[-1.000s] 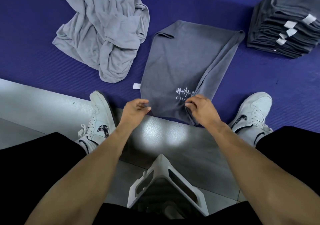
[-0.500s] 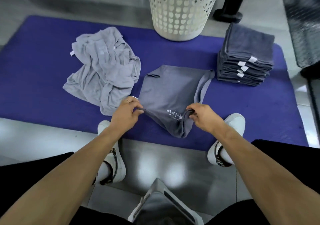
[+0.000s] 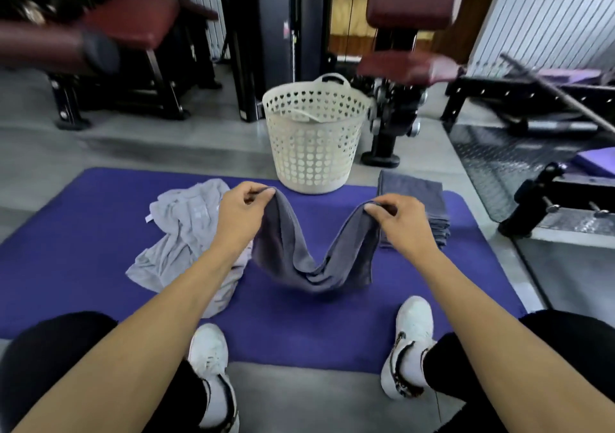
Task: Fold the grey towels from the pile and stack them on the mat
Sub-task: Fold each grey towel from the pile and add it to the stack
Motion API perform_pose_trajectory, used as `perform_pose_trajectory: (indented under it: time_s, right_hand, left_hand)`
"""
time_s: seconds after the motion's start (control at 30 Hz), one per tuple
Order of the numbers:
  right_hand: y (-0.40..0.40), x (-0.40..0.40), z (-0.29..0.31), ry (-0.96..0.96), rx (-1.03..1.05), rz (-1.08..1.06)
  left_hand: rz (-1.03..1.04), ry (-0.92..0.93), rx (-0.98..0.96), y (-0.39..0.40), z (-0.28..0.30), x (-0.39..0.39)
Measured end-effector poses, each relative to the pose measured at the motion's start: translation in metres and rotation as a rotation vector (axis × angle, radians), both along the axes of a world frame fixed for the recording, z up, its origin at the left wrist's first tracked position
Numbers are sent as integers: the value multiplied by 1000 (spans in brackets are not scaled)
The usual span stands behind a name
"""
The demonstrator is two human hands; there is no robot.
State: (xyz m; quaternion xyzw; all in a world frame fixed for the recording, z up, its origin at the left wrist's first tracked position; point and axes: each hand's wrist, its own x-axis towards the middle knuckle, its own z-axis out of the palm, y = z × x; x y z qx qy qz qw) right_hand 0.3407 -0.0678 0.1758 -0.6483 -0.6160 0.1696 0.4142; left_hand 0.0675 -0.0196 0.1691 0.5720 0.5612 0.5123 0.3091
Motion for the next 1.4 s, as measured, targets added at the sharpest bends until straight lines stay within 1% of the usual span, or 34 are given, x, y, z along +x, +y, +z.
perform_pose_trajectory:
  time_s: [0.07,0.17,0.23,0.27,0.33,0.43,0.47,0.57,0.63,0.73,0.8,0.9,0.97,1.07,1.17,1.23,1.33,1.4]
  right_hand:
    - [-5,0,27,1,44,-33]
    - [-10,1,53,-51,44,-67]
    - [-12,5,64,-15,49,-117]
    - [-13,8,67,-8,31,-136]
    - [-12,13,68,-41,-37,-142]
    - [-5,21,62,-54,-106,-172]
    - [-1,23,58,-55,-131,-173]
    - [16,30,42,-56,-208,-171]
    - [30,35,34,-19,-222,-180]
    - [54,42,33,53,-132,-224]
    - [66,44,41,87,-38,-202]
    - [78,43,49,130,32,-164]
    - [81,40,45,169,25,-149]
    - [75,34,32,186,-35,-135]
    - [54,30,10,128,-123,-103]
    - [36,31,-12,110,-218,-78]
    - [4,35,-56,55,-353,-50]
    - [-17,37,-84,33,-444,-39]
  left_hand:
    - [38,-8,7,-1,22,1]
    - [33,78,-33,-3,46,-2]
    - [63,95,-17,-5,60,-7]
    - [54,147,-29,-6,66,-8]
    - [28,243,-88,-6,73,-11]
    - [28,199,-122,7,71,-11]
    - [30,209,-147,12,69,-8]
    - [-15,341,-284,36,52,2]
    - [-1,379,-309,57,44,10]
    - [69,273,-184,88,45,25]
    - [65,182,-91,104,53,31]
    - [20,56,-56,115,60,32]
    - [-7,12,-60,112,60,29]
    - [-23,1,-72,103,46,18]
    - [-17,43,-116,86,16,3]
    - [-23,82,-185,69,-17,-7]
    - [-64,167,-359,36,-74,-20]
    - [-60,181,-433,13,-105,-25]
